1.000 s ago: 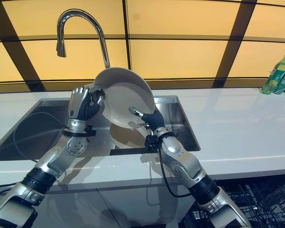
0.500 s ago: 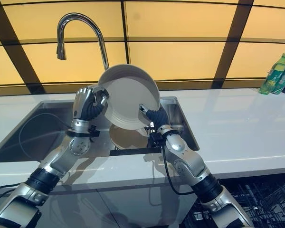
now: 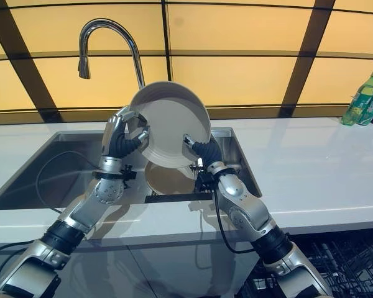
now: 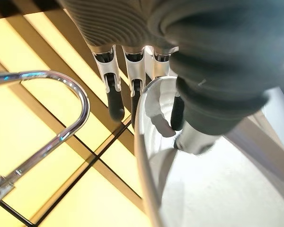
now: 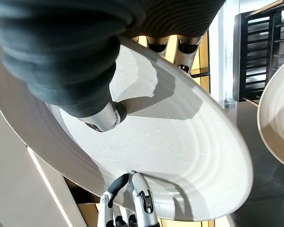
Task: Pick up plates and place into dishwasher.
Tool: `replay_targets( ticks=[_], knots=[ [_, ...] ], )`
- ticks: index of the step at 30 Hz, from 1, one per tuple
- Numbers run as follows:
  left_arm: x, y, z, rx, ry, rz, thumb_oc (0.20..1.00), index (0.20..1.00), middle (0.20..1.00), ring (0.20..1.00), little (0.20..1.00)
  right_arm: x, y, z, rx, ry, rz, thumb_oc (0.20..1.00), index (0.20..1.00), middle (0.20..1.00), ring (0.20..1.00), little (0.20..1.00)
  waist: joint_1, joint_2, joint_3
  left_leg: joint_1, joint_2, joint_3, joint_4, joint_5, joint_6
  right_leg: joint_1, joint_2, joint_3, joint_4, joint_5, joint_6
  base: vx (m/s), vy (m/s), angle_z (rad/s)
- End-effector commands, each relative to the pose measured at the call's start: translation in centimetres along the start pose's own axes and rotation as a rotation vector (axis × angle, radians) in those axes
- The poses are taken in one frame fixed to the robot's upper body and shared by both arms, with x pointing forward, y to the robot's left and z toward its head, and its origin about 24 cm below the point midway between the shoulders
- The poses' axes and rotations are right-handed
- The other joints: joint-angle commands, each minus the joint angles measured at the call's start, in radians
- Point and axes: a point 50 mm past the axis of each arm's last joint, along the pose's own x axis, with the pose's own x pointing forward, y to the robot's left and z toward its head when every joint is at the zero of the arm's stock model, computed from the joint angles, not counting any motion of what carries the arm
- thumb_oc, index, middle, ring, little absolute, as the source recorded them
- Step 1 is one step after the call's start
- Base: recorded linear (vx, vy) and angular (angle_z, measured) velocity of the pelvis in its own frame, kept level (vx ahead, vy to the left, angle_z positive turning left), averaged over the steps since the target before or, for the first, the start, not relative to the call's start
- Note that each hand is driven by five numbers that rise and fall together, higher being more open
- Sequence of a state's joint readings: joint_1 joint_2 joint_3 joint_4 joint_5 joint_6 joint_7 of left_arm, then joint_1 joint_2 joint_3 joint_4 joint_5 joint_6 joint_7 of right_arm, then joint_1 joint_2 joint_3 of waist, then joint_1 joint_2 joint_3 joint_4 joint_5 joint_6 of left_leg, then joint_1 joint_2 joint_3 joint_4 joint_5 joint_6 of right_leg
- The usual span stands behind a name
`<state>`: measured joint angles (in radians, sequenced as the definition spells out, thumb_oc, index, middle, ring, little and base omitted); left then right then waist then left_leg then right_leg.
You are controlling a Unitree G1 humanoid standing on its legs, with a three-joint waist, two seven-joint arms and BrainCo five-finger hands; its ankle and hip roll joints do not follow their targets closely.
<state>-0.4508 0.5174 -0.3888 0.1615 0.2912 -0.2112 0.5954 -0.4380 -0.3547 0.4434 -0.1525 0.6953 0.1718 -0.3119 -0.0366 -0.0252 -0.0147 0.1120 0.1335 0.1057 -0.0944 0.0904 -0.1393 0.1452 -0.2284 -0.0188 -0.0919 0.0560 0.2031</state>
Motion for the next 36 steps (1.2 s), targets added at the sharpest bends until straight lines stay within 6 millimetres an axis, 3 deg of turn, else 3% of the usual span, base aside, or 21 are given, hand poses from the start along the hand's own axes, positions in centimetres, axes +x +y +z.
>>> replay_targets(
  ticks=[1,10,20,30,36],
  knots=[
    [3.0,2.3,1.1,-0.043,-0.035,0.119,1.0,1.0,1.0,1.0,1.0,1.2,3.9,8.2,0.031,-0.366,0.195,0.2,0.2,0.2,0.2,0.2,0.027,0.002,-0.009,0.022,-0.033,-0.006,0.031,-0.12,0.058,-0.036,0.046,-0.092,0.042,-0.033,-0.05,-0.05,-0.024,0.0],
    [3.0,7.9,0.0,-0.119,0.06,0.394,1.0,1.0,1.0,1.0,1.0,0.6,1.1,9.0,-0.077,-0.412,0.076,0.2,0.2,0.2,0.2,0.2,0.03,0.002,-0.008,0.015,-0.023,-0.011,0.032,-0.112,0.05,-0.038,0.047,-0.102,0.04,-0.033,-0.057,-0.03,-0.007,0.04],
    [2.3,11.5,-0.7,-0.134,0.088,0.578,1.0,1.0,1.0,1.0,1.0,-0.4,-3.6,10.4,-0.202,-0.475,-0.149,0.2,0.2,0.2,0.2,0.2,0.005,-0.004,-0.005,0.019,-0.017,-0.001,0.032,-0.116,0.045,-0.045,0.042,-0.087,0.039,-0.027,-0.052,-0.01,0.011,0.0],
    [1.7,11.9,-1.2,-0.131,0.101,0.558,1.0,1.0,1.0,1.0,1.0,-3.1,-8.6,11.3,-0.338,-0.517,-0.368,0.2,0.2,0.2,0.2,0.2,-0.044,-0.01,0.0,0.027,-0.03,0.024,0.031,-0.122,0.058,-0.069,0.035,-0.03,0.052,-0.012,-0.041,0.0,0.046,-0.08],
    [0.9,12.7,-2.0,-0.098,0.12,0.525,1.0,1.0,1.0,1.0,1.0,-6.9,-13.2,11.7,-0.469,-0.531,-0.61,0.2,0.2,0.2,0.2,0.2,-0.096,-0.017,0.012,0.04,-0.037,0.059,0.026,-0.13,0.07,-0.087,0.03,0.014,0.061,-0.002,-0.024,-0.01,0.045,-0.15]
  ],
)
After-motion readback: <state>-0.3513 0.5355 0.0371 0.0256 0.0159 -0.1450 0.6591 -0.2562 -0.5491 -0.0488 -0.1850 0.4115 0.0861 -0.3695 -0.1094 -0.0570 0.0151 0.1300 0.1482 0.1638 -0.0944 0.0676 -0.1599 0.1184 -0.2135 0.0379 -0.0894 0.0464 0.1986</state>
